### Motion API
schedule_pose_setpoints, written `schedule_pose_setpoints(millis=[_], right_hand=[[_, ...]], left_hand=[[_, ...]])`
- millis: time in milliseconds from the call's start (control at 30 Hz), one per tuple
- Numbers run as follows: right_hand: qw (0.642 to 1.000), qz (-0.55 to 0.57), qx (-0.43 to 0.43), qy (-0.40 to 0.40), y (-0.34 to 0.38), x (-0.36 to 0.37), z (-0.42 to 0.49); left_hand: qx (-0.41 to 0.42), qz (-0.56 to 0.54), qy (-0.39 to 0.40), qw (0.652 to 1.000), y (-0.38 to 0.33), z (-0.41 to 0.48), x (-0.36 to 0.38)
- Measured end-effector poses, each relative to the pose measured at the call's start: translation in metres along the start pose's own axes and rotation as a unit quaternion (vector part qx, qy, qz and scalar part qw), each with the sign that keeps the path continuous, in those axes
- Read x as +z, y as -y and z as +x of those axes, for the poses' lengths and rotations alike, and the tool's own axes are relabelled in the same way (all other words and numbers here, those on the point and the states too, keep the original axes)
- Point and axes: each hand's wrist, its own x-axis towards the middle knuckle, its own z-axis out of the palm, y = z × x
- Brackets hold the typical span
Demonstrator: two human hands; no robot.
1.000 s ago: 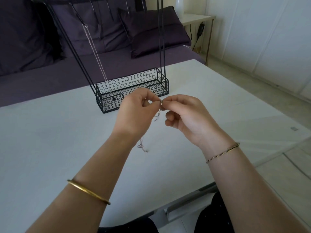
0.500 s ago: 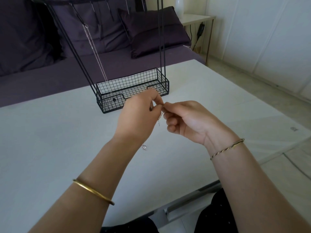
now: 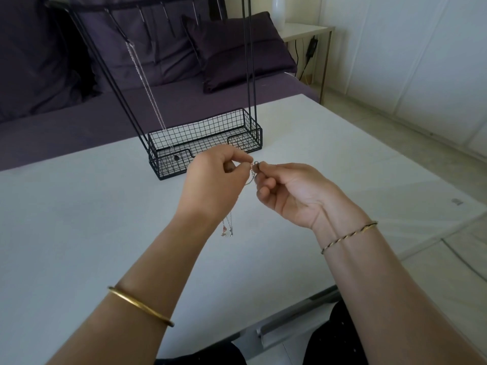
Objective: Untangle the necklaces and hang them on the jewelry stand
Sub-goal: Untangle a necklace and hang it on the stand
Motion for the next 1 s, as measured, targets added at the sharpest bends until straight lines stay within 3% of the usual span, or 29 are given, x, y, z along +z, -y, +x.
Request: schedule_pose_setpoints(millis=[267,333,467,667,833,1000], right_hand=[[0.997,0.072,-0.001,0.000,0.000,0.002,0.000],[0.994,0.105,-0.004,-0.009,0.003,-0.001,0.001],[0.991,0.125,-0.014,-0.042,0.007,-0.008,0.004],[0.986,0.140,-0.010,-0.088,0.004,-0.011,0.008],[0.990,0.058,0.001,-0.130,-0.005,-0.012,0.013],[0.985,-0.134,-0.031,-0.106,-0.007,-0.006,0.009]], left_hand=[[-0.005,0.013,-0.008,1.000,-0.003,0.000,0.003],[-0.073,-0.071,-0.014,0.995,-0.003,0.002,0.000],[-0.218,-0.258,-0.009,0.941,-0.003,0.003,-0.010],[-0.228,-0.302,0.019,0.925,-0.004,0.002,-0.012],[-0.198,-0.341,0.081,0.915,-0.007,0.001,-0.013],[-0.194,-0.354,0.108,0.909,-0.009,0.000,-0.013]])
